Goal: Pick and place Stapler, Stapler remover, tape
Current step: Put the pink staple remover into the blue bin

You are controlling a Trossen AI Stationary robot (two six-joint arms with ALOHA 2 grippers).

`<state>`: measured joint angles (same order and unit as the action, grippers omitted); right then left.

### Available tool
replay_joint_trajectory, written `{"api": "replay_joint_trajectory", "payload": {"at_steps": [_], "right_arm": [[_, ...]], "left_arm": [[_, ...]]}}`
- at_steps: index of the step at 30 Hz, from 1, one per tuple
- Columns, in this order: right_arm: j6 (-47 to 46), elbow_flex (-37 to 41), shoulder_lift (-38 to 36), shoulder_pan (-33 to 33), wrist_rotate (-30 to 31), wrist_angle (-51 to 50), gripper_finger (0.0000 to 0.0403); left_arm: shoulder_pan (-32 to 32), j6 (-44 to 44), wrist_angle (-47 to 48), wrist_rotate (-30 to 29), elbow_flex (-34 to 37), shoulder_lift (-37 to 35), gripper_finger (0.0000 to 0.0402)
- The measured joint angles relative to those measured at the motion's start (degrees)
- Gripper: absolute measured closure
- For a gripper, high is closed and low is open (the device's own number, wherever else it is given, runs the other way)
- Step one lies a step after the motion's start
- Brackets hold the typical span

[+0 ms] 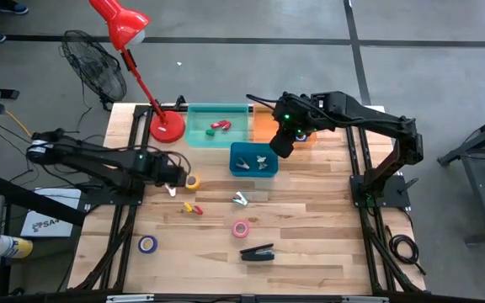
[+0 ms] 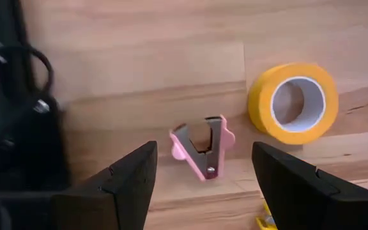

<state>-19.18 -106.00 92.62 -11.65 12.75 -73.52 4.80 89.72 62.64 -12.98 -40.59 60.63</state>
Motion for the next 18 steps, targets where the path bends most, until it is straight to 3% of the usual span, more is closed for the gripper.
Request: {"api": "replay_joint_trajectory", "payload": {"at_steps": [4, 9, 18], "right_arm": [[2.97, 0.00, 0.00, 0.01, -0.16, 0.00, 0.0279], [12.23, 0.00, 0.00, 0.05, -5.40, 0.20, 0.0279], [21.55, 0.00, 0.00, 0.05, -12.25, 1.88, 0.0279]], "left_arm": [[3.34, 6.28, -2.40, 0.69, 2.69, 0.32, 0.0152], [6.20, 11.12, -6.43, 1.94, 5.44, 0.34, 0.0152], [6.89, 12.73, -9.04, 0.86, 6.22, 0.45, 0.0152]]}}
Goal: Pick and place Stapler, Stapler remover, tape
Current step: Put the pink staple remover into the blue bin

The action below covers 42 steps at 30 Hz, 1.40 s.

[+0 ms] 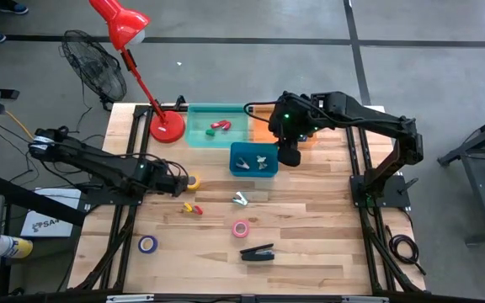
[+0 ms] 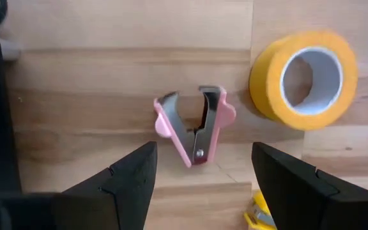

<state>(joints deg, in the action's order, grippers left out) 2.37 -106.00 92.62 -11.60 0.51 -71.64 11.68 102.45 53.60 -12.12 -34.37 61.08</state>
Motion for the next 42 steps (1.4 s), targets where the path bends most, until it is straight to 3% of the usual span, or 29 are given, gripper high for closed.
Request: {"api": "replay_joint_trajectory", "payload": {"at_steps": [26, 42], "right_arm": [[-0.85, 0.00, 0.00, 0.00, -0.08, 3.37, 0.0279], [-1.02, 0.00, 0.00, 0.00, -0.13, 3.34, 0.0279]], "left_arm": [[-0.04, 1.46, -4.91, -1.59, 0.00, 14.99, 0.0159], [-0.05, -4.21, -8.49, -1.08, -0.22, 17.45, 0.0318]]}}
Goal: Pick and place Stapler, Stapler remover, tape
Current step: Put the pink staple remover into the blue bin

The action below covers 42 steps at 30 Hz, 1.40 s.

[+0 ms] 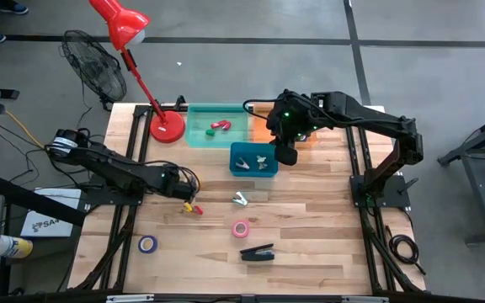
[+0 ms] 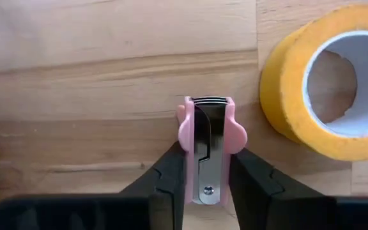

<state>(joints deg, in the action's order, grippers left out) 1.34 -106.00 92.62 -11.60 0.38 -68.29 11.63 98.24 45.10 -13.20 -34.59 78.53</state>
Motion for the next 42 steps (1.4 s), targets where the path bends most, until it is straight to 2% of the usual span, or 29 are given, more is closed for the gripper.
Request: {"api": "replay_joint_trajectory", "payload": {"at_steps": [4, 8, 11, 13, 15, 18, 22, 27, 31, 35, 42], "right_arm": [[0.02, -0.01, 0.00, 0.00, -0.02, 0.00, 0.0279], [0.05, 0.00, 0.00, 0.00, -0.02, -0.03, 0.0279], [0.10, 0.00, 0.00, 0.00, 0.00, 0.00, 0.0279], [0.15, 0.00, 0.00, 0.00, 0.00, 0.00, 0.0279], [0.17, 0.00, 0.00, 0.00, 0.02, 0.02, 0.0279], [0.17, 0.00, 0.00, 0.00, 0.02, 0.02, 0.0279], [0.02, 0.00, 0.00, 0.00, 0.03, 0.68, 0.0279], [-1.30, 0.00, 0.00, 0.00, 0.04, 1.70, 0.0279], [-1.45, 0.00, 0.00, 0.00, 0.04, 2.03, 0.0279], [-1.53, 0.00, 0.00, 0.00, 0.04, 2.03, 0.0279], [-2.60, -0.02, 0.00, 0.00, 0.04, 2.14, 0.0279]], "left_arm": [[-0.06, -2.79, 1.35, 0.39, -0.54, -0.63, 0.0318], [-1.40, -3.79, 9.12, -0.02, -2.90, -2.86, 0.0318], [-3.31, -7.05, 14.43, -2.92, -4.97, -5.03, 0.0318], [-4.88, -11.08, 14.53, -4.73, -6.68, -6.64, 0.0318], [-6.59, -18.01, 12.10, -7.10, -8.30, -7.88, 0.0318], [-9.34, -32.94, 4.15, -9.13, -10.58, -8.31, 0.0317], [-13.79, -46.00, -7.59, -8.16, -12.88, -7.35, 0.0315], [-19.16, -50.18, -20.23, -3.91, -14.19, -3.79, 0.0314], [-21.65, -53.33, -26.36, 1.17, -15.75, 0.50, 0.0314], [-22.16, -58.12, -29.46, 4.16, -18.91, 4.99, 0.0313], [-22.14, -69.79, -29.05, 7.02, -25.40, 12.99, 0.0313]]}}
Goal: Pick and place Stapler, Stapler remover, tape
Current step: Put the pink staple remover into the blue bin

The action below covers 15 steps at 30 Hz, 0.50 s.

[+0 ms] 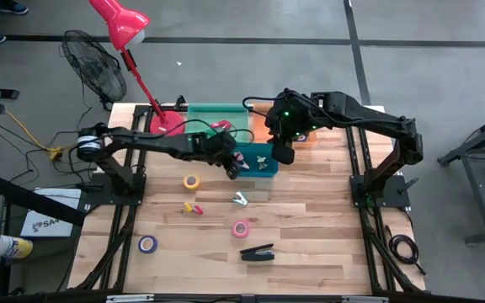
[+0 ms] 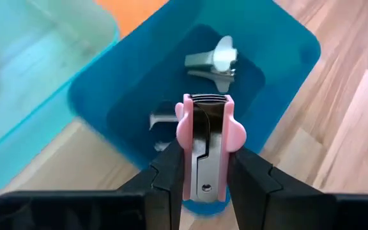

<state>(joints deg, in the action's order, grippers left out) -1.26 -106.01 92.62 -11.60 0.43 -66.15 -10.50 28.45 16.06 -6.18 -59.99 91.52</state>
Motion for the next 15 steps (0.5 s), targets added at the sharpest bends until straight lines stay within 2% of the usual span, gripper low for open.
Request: {"api": "replay_joint_trajectory", "payload": {"at_steps": [7, 15], "right_arm": [[-0.49, 0.00, 0.00, 0.02, 0.02, -0.02, 0.0279], [-1.75, 0.00, 0.00, 0.00, 0.37, 0.01, 0.0279]], "left_arm": [[-0.37, -1.69, 0.78, 0.77, -3.42, 4.76, 0.0313], [-0.37, -5.32, 0.57, 0.74, -3.56, 5.65, 0.0303]]}}
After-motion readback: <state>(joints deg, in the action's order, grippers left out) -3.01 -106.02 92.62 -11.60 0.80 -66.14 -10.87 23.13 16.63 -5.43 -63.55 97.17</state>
